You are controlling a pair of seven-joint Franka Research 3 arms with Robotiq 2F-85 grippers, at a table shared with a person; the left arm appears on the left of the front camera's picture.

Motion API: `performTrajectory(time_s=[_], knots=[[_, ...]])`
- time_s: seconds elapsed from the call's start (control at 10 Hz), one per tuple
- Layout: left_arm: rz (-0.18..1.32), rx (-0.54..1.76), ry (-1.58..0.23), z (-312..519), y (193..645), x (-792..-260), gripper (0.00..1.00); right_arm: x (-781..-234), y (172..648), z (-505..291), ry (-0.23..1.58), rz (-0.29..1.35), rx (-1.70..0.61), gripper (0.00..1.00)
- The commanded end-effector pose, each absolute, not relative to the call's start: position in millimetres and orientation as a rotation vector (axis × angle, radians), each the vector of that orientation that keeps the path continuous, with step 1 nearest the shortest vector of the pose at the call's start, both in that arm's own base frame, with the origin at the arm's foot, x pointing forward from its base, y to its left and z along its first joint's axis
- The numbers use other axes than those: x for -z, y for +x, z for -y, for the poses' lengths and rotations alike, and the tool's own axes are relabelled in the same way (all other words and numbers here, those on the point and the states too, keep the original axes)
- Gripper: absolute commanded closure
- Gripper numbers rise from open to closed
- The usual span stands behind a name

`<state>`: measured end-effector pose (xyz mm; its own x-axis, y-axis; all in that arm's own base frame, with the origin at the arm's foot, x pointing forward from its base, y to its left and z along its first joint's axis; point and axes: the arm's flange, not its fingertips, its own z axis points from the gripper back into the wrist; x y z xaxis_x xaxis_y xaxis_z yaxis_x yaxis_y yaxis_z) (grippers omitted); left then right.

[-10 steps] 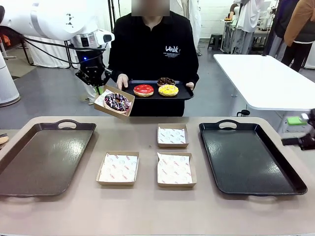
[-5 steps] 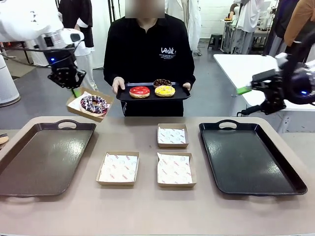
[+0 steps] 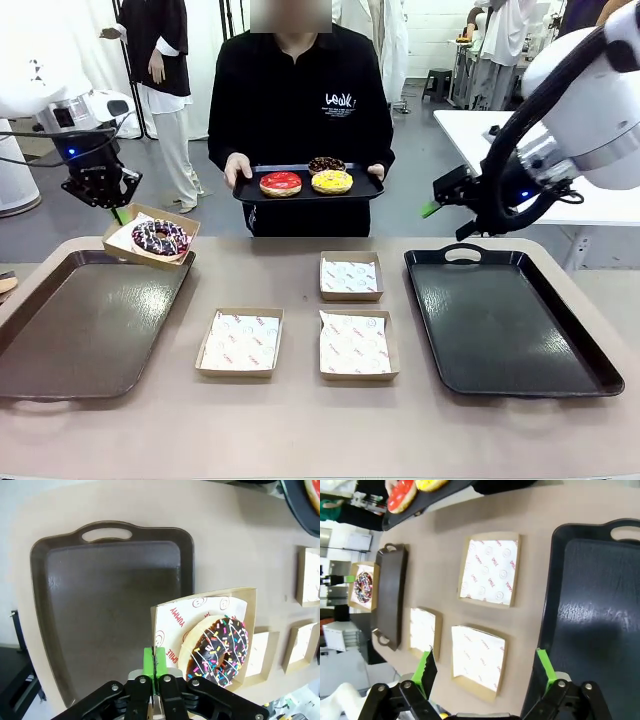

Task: Individually package the donuts and arrange them on the tray.
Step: Place the picked Paper togo box on the Handle tray while simultaneously picking up another Paper togo box from the table with the other hand.

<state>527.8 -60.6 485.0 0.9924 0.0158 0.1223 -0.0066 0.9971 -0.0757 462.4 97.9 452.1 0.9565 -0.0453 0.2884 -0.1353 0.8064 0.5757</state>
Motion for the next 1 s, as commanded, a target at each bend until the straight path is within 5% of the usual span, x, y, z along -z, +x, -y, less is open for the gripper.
performTrajectory(time_s=[0.0, 0.9], knots=[[0.155, -0.006, -0.075, 53, 524, -482, 0.99, -452, 461, -112, 0.587, 0.274, -0.036, 0.0], [0.131, -0.017, -0.071, 56, 528, -480, 0.99, -450, 460, -114, 0.611, 0.28, -0.06, 0.0]])
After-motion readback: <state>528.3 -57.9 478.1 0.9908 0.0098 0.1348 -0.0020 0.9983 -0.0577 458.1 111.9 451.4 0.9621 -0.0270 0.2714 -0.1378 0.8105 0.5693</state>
